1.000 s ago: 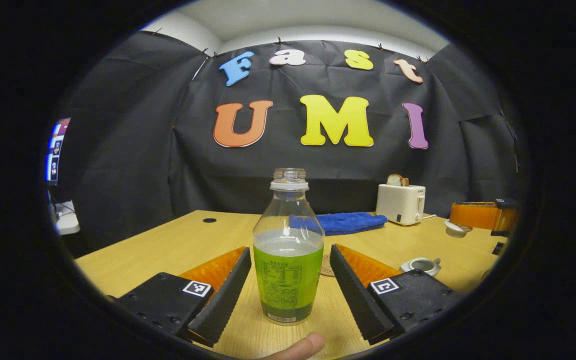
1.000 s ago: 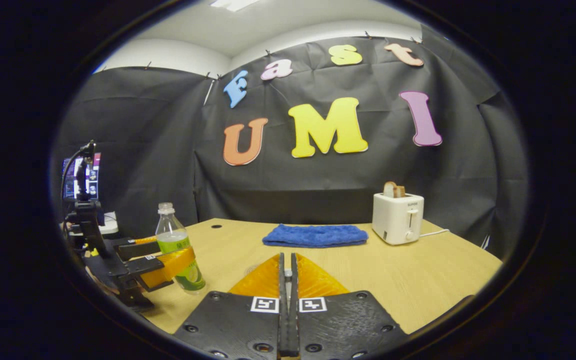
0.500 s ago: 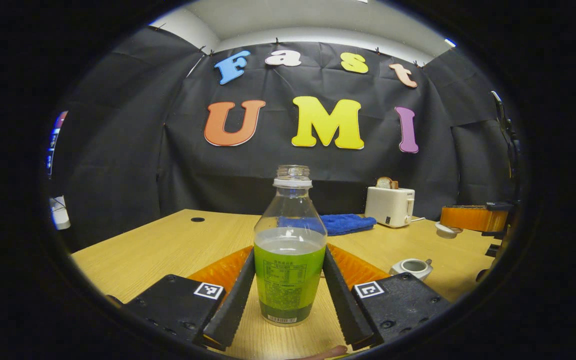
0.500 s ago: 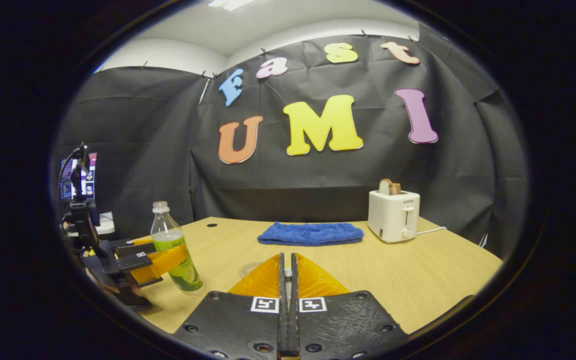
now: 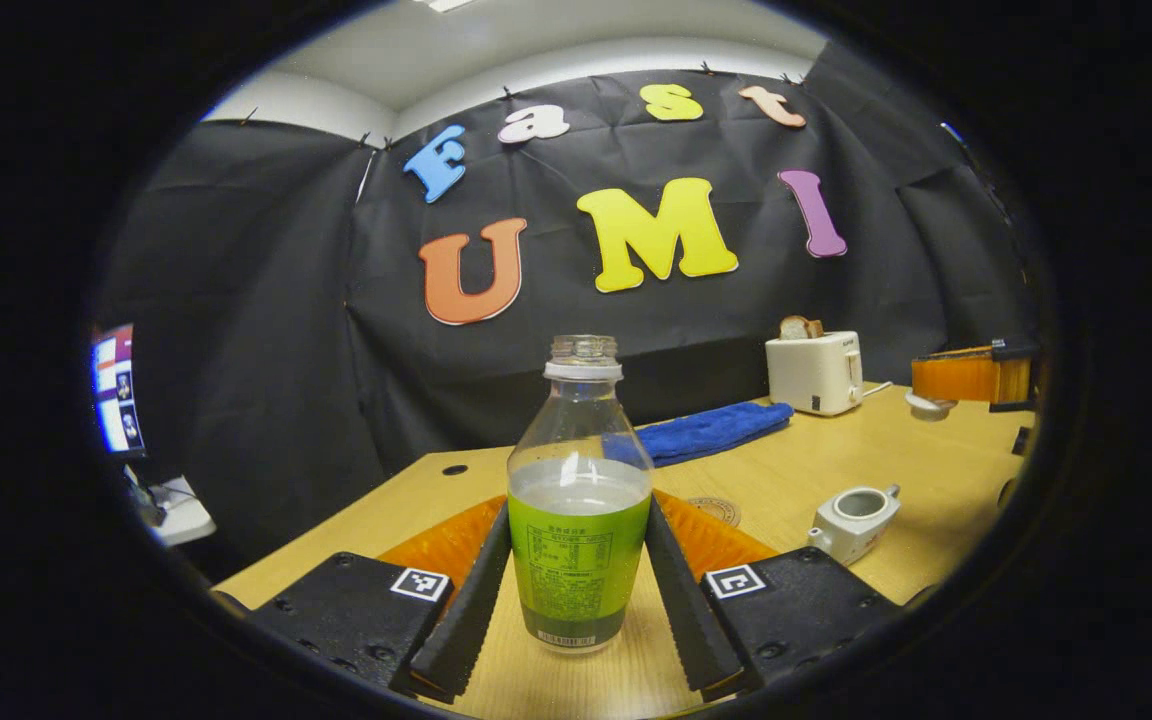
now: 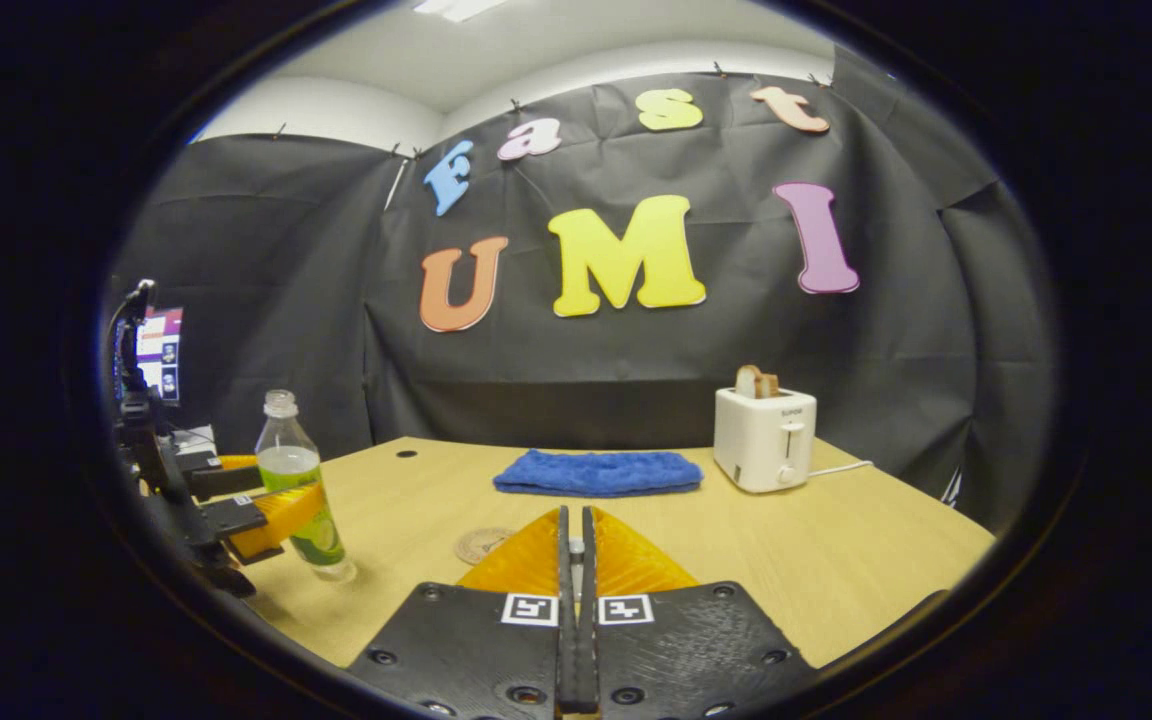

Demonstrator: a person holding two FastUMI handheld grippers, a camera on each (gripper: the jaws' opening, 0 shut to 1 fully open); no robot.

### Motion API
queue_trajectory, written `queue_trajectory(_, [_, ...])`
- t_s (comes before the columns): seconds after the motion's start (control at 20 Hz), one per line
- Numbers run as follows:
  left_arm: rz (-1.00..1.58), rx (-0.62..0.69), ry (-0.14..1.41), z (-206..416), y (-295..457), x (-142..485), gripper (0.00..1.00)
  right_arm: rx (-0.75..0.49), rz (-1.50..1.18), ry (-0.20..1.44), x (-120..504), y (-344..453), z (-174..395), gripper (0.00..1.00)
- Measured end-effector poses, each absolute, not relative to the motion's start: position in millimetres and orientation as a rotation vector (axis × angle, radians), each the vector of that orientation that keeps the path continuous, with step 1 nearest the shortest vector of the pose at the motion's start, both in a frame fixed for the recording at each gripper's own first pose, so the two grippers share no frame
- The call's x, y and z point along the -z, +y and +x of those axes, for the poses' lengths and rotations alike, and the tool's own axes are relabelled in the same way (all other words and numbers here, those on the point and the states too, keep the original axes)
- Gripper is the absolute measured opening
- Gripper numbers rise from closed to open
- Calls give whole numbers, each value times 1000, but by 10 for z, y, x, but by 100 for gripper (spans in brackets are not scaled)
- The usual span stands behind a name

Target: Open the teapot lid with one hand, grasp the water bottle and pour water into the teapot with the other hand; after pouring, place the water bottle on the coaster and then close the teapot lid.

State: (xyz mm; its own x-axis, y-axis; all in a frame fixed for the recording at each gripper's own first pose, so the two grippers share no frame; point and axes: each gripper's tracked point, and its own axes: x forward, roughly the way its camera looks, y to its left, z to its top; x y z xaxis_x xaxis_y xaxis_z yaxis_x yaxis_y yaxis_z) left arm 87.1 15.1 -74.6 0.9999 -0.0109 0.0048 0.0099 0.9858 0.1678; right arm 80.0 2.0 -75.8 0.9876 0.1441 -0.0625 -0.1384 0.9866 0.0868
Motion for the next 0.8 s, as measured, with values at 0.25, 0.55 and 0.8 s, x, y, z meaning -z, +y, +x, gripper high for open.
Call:
queue_trajectory(0.25, [413,-8,35,846,17,805,78,-123,73,70,692,-196,782,0])
queue_trajectory(0.55, [730,8,119,991,-162,995,76,-85,72,81,653,-465,779,0])
queue_trajectory(0.8, [903,42,139,987,-334,939,76,-69,85,67,587,-571,762,0])
